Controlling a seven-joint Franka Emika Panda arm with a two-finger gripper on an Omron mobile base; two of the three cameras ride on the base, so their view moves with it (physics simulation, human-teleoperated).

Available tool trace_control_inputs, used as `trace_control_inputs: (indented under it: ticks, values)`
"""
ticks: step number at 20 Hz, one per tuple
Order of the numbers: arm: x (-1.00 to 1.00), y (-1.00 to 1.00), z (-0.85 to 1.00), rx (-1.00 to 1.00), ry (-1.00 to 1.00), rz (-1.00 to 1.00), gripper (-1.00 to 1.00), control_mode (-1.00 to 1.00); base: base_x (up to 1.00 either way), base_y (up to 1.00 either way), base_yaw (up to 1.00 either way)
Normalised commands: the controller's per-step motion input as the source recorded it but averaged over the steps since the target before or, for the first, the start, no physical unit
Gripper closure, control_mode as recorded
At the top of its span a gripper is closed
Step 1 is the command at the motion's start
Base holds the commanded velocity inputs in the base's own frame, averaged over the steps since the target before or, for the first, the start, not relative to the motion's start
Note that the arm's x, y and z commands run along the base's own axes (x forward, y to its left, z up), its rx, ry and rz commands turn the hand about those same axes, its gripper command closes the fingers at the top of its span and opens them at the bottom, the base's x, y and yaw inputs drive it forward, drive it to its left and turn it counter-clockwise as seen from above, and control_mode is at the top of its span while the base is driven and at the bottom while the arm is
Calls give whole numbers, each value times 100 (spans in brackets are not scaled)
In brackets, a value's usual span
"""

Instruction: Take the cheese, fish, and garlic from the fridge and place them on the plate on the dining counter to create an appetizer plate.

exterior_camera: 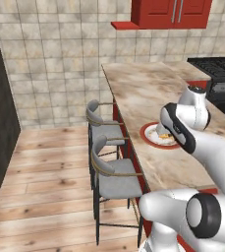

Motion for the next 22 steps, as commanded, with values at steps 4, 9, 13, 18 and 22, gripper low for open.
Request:
trace_control_inputs:
  ticks: [4, 9, 13, 18, 22]
  values:
    - [23, -12, -36, 7, -4, -7, 100, -100, 0, 0, 0]
    - [33, -8, -20, 5, -2, -8, 100, -100, 0, 0, 0]
    - [41, -1, -13, 1, 0, -9, 100, -100, 0, 0, 0]
    - [39, 0, -17, 0, 0, -9, 100, -100, 0, 0, 0]
    - [42, 0, -26, 0, 0, -8, 100, -100, 0, 0, 0]
